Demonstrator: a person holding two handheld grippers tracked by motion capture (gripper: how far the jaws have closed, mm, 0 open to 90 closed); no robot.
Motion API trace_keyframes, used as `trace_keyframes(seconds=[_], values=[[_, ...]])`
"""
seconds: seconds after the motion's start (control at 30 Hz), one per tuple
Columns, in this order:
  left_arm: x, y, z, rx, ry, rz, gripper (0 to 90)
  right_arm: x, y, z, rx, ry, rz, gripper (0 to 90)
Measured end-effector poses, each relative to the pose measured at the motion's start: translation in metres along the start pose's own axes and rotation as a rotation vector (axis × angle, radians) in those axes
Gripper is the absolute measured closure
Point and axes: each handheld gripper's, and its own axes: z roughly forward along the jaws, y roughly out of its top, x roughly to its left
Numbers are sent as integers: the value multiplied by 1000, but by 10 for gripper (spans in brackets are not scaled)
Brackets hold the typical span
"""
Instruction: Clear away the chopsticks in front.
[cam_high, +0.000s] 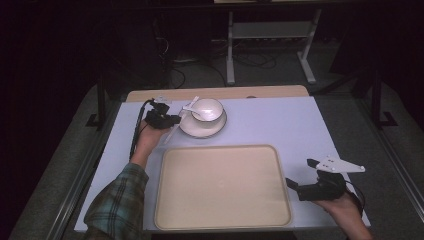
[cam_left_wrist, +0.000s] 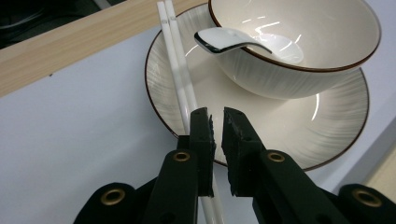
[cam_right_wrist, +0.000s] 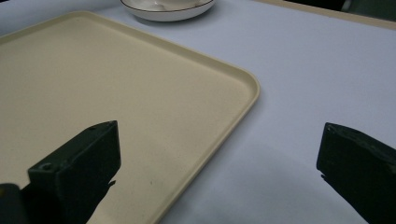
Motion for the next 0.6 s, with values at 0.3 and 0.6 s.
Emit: trace_keyframes(seconds=[0.3, 0.6], values=[[0, -1, 12, 16, 16, 12, 814, -1, 0, 0, 0, 0, 4, 0], [0, -1, 14, 7, 12, 5, 814, -1, 0, 0, -1, 0, 6, 0]])
